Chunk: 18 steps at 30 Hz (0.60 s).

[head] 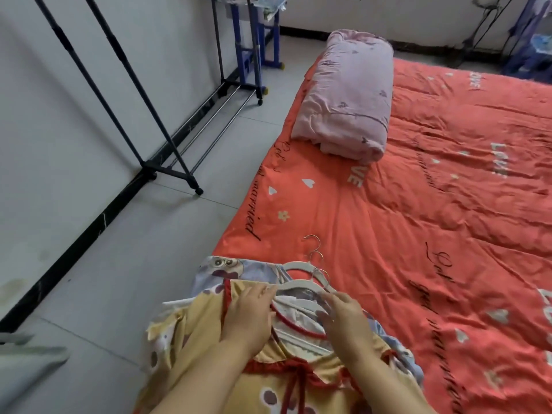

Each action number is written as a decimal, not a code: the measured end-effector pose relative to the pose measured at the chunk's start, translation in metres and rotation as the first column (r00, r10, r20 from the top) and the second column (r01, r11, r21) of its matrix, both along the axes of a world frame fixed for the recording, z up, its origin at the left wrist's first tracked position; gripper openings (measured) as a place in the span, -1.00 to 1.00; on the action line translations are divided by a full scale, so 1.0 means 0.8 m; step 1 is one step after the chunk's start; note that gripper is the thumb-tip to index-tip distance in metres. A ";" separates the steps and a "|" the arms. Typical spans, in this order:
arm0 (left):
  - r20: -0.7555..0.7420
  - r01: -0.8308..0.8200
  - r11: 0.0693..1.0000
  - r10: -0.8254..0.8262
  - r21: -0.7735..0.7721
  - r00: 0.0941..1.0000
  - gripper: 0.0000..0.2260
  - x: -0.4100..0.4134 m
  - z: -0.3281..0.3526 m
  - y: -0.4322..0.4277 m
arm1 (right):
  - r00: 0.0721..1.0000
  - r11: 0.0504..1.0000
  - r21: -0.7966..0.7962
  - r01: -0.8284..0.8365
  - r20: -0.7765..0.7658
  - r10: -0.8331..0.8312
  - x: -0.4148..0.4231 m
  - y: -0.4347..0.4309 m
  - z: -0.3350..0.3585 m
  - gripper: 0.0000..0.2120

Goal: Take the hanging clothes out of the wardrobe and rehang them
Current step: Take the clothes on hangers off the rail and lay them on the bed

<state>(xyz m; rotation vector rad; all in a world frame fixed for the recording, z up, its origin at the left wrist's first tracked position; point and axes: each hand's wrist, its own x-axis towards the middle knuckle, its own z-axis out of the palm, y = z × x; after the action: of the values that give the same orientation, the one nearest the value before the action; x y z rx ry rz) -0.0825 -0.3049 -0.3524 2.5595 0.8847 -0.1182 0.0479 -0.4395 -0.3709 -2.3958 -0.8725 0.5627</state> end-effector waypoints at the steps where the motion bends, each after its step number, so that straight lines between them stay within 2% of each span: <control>1: -0.012 -0.005 1.000 0.005 0.001 1.000 -0.54 -0.005 -0.002 -0.003 | 1.000 1.000 -0.015 -0.019 0.000 0.019 -0.010 -0.004 -0.002 -0.64; 5: -0.035 -0.031 0.999 0.032 0.021 0.999 -0.56 -0.023 0.011 -0.006 | 0.996 0.994 -0.063 -0.090 0.006 0.090 -0.040 -0.008 0.009 -0.63; 11: 0.014 -0.058 0.989 0.056 0.135 0.998 -0.63 -0.068 0.086 0.005 | 0.965 0.951 -0.187 -0.245 0.045 0.258 -0.078 0.021 0.091 -0.51; 15: 0.064 -0.148 0.963 0.137 0.227 0.989 -0.65 -0.132 0.160 0.012 | 0.913 0.918 -0.180 -0.354 0.146 0.381 -0.130 0.047 0.169 -0.56; 18: 0.168 -0.237 0.915 0.191 0.326 0.967 -0.64 -0.201 0.218 0.012 | 0.867 0.890 -0.116 -0.442 0.202 0.456 -0.187 0.064 0.228 -0.47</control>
<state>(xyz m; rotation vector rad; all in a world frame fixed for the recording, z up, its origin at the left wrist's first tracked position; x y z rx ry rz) -0.2431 -0.2955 -0.1779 2.7188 1.2172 0.2963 -0.1017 -0.3886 -0.1888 -2.3469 -1.5603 0.4999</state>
